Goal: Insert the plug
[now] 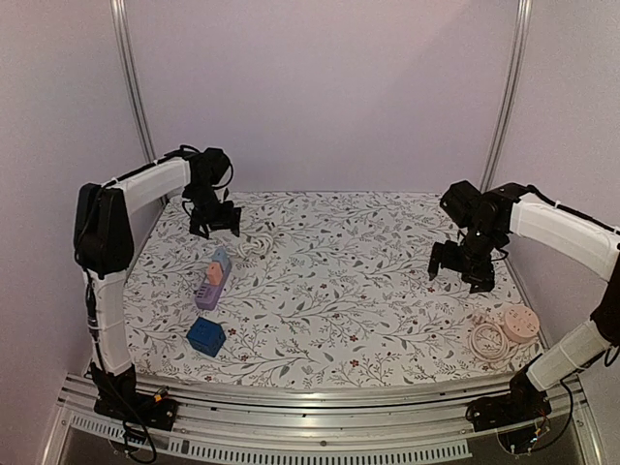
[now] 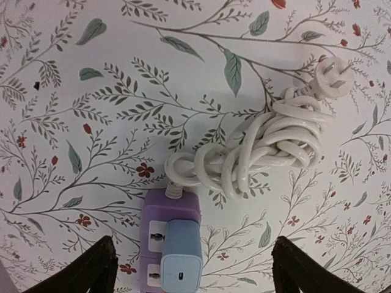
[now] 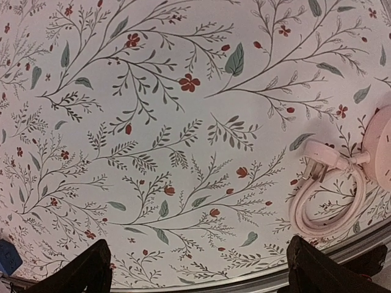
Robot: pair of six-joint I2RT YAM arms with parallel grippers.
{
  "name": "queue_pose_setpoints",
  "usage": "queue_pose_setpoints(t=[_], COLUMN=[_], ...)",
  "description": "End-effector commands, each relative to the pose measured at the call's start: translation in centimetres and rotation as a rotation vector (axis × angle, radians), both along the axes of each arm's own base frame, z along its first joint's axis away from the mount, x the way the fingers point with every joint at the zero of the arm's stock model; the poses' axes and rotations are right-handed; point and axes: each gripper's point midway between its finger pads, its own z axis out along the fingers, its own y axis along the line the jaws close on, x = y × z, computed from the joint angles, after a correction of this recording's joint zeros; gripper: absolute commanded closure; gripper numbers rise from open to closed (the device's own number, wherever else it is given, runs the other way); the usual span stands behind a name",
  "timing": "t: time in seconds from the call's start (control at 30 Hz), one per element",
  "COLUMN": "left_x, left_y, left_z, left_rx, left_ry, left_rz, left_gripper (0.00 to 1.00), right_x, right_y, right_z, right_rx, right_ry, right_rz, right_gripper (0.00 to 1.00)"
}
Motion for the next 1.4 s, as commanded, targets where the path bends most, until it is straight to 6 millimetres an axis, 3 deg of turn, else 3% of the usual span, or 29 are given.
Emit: queue_pose_setpoints(t=[0.0, 0.1, 0.27, 0.43, 0.5, 0.63, 1.1, 1.27, 1.37], left_x=[0.3, -0.2, -1.9, -3.8, -4.6, -6.5, -11.7, -12.9, -13.7], left_y=[-0.1, -0.5, -1.3, -2.2, -2.2, -1.6, 0.7, 1.1, 1.4], left_z=[5.6, 7.0, 8.3, 10.0, 10.8, 11.7, 12.3, 12.6, 12.3], left_rx=[-0.048, -0.086, -0.125, -0.138, -0.139, -0.141, -0.144, -0.151, -0.151], left_ry=[-0.103, -0.117, -0.125, -0.15, -0.164, -0.18, -0.195, -0.193, -0.182], left_rz=[-0.006, 0.001, 0.009, -0.015, -0.018, -0.009, 0.04, 0.056, 0.066], left_gripper=[0.12, 0.13, 0.16, 0.16, 0.14, 0.01, 0.01, 0.01, 0.01], right_x=[-2.3, -3.7, -6.1, -7.2, -7.3, -6.8, -5.4, -4.9, -4.9], right_y=[-2.9, -3.8, -3.5, -3.6, -4.0, -5.1, -6.2, -6.8, -6.6], right_z=[-1.8, -3.7, -7.1, -9.1, -9.7, -10.6, -13.6, -13.9, -14.1], right_rx=[-0.016, 0.022, 0.123, 0.145, 0.123, 0.069, -0.009, -0.048, -0.045], right_ry=[0.068, 0.117, 0.204, 0.232, 0.233, 0.21, 0.24, 0.232, 0.238], right_rz=[-0.111, -0.147, -0.205, -0.23, -0.234, -0.243, -0.203, -0.182, -0.164], right_gripper=[0.01, 0.01, 0.02, 0.04, 0.04, 0.06, 0.19, 0.31, 0.44])
